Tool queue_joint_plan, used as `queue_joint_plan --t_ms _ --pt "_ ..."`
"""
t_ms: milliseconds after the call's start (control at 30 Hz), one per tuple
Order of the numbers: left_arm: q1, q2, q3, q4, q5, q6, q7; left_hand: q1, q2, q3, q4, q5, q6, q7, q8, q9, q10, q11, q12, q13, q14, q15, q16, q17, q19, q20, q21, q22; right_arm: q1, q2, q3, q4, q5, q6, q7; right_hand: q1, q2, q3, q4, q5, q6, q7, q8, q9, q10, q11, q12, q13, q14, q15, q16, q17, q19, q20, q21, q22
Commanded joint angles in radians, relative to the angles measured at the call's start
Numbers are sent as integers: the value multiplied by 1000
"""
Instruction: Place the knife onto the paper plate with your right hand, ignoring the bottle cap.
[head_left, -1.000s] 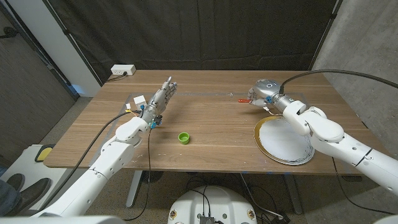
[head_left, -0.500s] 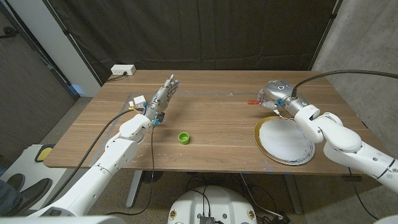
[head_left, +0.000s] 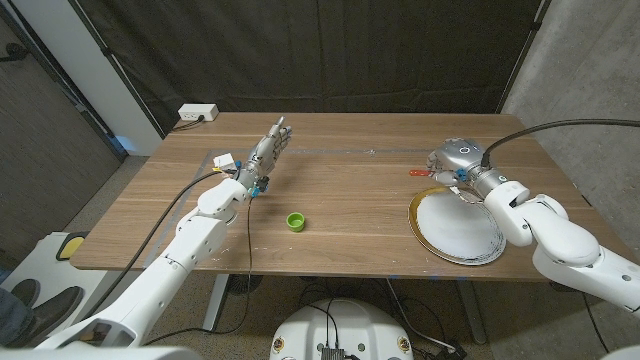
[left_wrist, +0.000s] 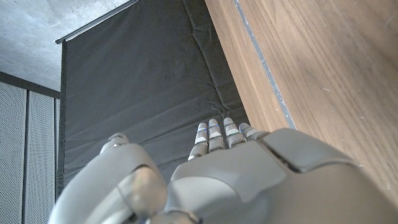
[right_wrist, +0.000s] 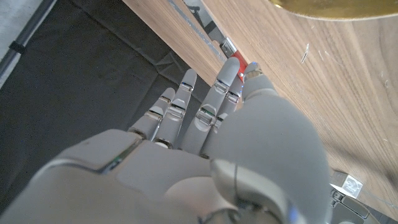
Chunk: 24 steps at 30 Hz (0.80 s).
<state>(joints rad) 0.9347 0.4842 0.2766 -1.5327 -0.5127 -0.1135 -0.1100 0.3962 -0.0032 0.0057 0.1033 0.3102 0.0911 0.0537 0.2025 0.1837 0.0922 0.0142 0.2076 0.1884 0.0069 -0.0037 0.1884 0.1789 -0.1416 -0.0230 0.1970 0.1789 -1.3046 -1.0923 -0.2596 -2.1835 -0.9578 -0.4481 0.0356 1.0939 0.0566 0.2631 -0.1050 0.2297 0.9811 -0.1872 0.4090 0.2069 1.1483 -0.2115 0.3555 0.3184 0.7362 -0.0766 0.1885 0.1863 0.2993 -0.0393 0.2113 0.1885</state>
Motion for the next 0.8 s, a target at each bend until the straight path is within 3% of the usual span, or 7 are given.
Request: queue_joint_plan --t_ms 33,433,800 --pt "-28 4 4 28 -3 -4 -31 3 9 -1 1 -1 3 3 -1 6 1 -1 -4 1 -1 2 -1 2 -7 3 5 6 -105 -19 28 -60 -41 -109 77 5 10 -4 1 6 43 -31 3 123 0 0 6 4 4 -140 -1 1 5 -9 1 1" --pt "-65 -10 11 80 -9 -22 -62 5 11 -2 1 -2 4 3 0 6 2 -1 -4 1 -1 2 -1 2 -7 3 5 6 -150 -5 -1 -89 -108 -188 133 8 11 -9 2 6 44 -31 2 123 -1 0 7 8 5 -141 -1 0 6 -9 1 1" --pt "-94 -18 27 107 -2 -18 -81 6 12 -4 0 -2 5 4 0 6 3 -3 -4 1 -2 2 -2 2 -8 4 5 6 -183 16 2 -71 -93 -187 91 11 13 -12 4 5 43 -32 -1 121 -8 1 3 7 7 -142 -1 0 12 -11 3 1"
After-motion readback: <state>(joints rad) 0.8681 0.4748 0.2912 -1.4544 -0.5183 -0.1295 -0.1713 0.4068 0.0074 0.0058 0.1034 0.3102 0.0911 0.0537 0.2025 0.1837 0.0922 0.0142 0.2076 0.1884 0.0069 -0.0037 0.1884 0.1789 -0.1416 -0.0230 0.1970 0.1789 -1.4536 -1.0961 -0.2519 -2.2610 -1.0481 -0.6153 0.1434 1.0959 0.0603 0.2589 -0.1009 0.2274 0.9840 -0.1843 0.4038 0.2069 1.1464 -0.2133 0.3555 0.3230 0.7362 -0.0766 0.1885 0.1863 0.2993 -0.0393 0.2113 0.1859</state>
